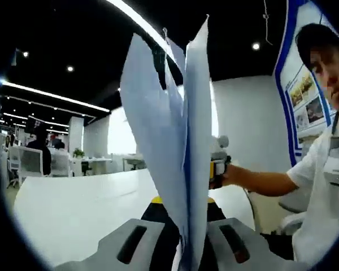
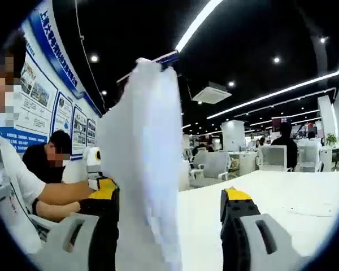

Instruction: Organize the stack of printing papers by aligning and flattening the scattered papers on the table

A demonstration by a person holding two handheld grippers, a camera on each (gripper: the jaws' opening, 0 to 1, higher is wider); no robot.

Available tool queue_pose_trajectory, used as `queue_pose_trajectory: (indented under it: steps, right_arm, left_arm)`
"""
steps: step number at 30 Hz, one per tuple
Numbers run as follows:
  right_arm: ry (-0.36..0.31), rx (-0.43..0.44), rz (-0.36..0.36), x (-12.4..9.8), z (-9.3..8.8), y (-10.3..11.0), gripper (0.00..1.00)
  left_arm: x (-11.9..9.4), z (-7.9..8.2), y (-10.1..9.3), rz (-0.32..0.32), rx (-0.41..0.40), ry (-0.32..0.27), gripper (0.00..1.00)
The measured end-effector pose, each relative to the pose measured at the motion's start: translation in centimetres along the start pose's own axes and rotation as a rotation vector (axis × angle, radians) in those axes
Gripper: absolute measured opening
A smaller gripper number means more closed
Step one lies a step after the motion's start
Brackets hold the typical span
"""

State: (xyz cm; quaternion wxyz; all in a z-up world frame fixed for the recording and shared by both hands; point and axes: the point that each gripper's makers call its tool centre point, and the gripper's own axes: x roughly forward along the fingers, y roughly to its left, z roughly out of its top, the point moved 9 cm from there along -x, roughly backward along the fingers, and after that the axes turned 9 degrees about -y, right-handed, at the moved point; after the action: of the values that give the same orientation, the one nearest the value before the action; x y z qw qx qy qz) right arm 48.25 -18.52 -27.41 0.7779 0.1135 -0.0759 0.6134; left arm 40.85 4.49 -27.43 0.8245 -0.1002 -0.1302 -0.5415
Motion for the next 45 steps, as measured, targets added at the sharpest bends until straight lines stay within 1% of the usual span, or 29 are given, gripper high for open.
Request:
queue_pose_trajectory:
  steps: [1,3,4,5,6,8,9,10,11,13,15,16,18,19,21,22,23,24,26,28,29,30,34,36,37,39,41,44,45]
  right_arm:
    - [-0.012,0.042,0.027,0.2,-0.4,0.1,0.69]
    - [-0.042,0.095,0.058,0.7,-0.7,0.6,0.61]
    - [-0.036,0.075,0.067,0.9,-0.8,0.8,0.51]
    - [-0.034,0.02,0.106,1.0,-0.8,1.2,0.3]
    - [-0.028,-0.041,0.146,1.0,-0.7,1.6,0.14]
    - [-0.066,-0.054,0.179,1.0,-0.6,2.2,0.01]
    - [-0.053,-0.045,0.204,0.8,-0.6,2.3,0.0]
    - [-0.055,-0.037,0.197,0.8,-0.5,2.3,0.0]
    - [-0.057,-0.071,0.181,0.5,-0.4,2.1,0.0]
    - [-0.074,-0.101,0.191,0.1,-0.2,2.0,0.0]
    - [-0.079,-0.115,0.165,-0.3,0.0,1.9,0.0]
    - [-0.079,-0.123,0.152,-0.4,0.1,1.7,0.0]
    - [-0.082,-0.104,0.113,-0.5,0.2,1.4,0.17]
    - [-0.086,-0.092,0.092,-0.5,0.3,1.2,0.23]
    - [-0.093,-0.068,0.051,-0.5,0.5,0.8,0.3]
    - [-0.092,-0.097,0.013,-0.5,0.6,0.7,0.34]
    - [-0.093,-0.103,-0.02,-0.5,0.7,0.6,0.42]
    - [-0.093,-0.092,-0.036,-0.5,0.7,0.8,0.49]
    - [-0.095,-0.07,-0.06,-0.3,0.8,1.1,0.6]
    - [-0.096,-0.079,-0.073,0.1,0.8,1.6,0.68]
    - [-0.094,-0.091,-0.098,0.1,1.0,1.5,0.69]
    - [-0.094,-0.095,-0.094,0.1,1.1,1.7,0.68]
    - [-0.13,-0.082,-0.1,-0.5,2.0,2.3,0.68]
    - [-0.143,-0.098,-0.073,-0.3,2.1,3.1,0.7]
    - [-0.148,-0.129,-0.065,-0.3,2.2,3.4,0.7]
    - [-0.142,-0.17,-0.068,-0.7,2.3,3.7,0.69]
    - [-0.147,-0.178,-0.12,-1.2,2.4,3.5,0.71]
    - [-0.159,-0.235,-0.175,-1.6,2.1,4.0,0.76]
    - [-0.162,-0.242,-0.171,-1.6,1.9,4.2,0.78]
  left_arm:
    - [-0.1,0.1,0.0,-0.013,-0.026,-0.015,0.06]
    - [-0.3,-0.1,0.7,0.018,-0.017,-0.017,0.06]
    - [-0.3,-0.2,0.8,0.029,-0.008,-0.011,0.06]
    - [-0.4,-0.4,0.9,0.035,-0.012,-0.003,0.06]
    - [-0.4,-0.5,0.9,0.044,-0.011,0.003,0.07]
    - [-0.6,-0.4,1.1,0.064,0.019,-0.012,0.09]
    - [-0.7,-0.3,1.2,0.072,0.017,-0.013,0.11]
    - [-0.8,-0.3,1.3,0.08,0.015,-0.012,0.14]
    - [-1.2,-0.1,1.6,0.099,0.024,-0.02,0.17]
    - [-2.0,0.2,1.9,0.133,0.05,-0.036,0.18]
    - [-2.9,0.6,2.3,0.196,0.087,-0.049,0.19]
    - [-3.2,0.7,2.2,0.202,0.115,-0.055,0.19]
    - [-3.3,0.8,2.2,0.224,0.121,-0.072,0.21]
    - [-3.0,0.6,2.2,0.237,0.139,-0.059,0.22]
    - [-2.4,0.3,2.1,0.262,0.174,-0.033,0.25]
    - [-2.1,0.3,2.0,0.284,0.19,-0.03,0.25]
    - [-1.8,0.3,1.9,0.303,0.216,-0.03,0.26]
    - [-1.4,0.2,1.5,0.289,0.239,-0.033,0.27]
    - [-0.8,0.2,1.1,0.309,0.244,-0.038,0.28]
    - [0.5,0.0,0.5,0.32,0.276,-0.034,0.31]
    - [0.7,-0.1,0.5,0.338,0.309,-0.008,0.31]
    - [1.0,-0.1,0.4,0.325,0.321,-0.006,0.31]
    - [0.6,0.2,0.6,0.383,0.339,-0.012,0.33]
    - [0.7,0.0,0.3,0.374,0.336,-0.026,0.34]
    - [0.7,-0.1,0.1,0.372,0.339,-0.032,0.34]
    - [0.5,-0.2,-0.3,0.356,0.333,-0.046,0.34]
    - [0.2,-0.1,-0.5,0.361,0.358,-0.051,0.33]
    - [0.2,0.0,-1.3,0.318,0.402,-0.081,0.33]
    - [0.3,0.0,-1.5,0.304,0.397,-0.108,0.33]
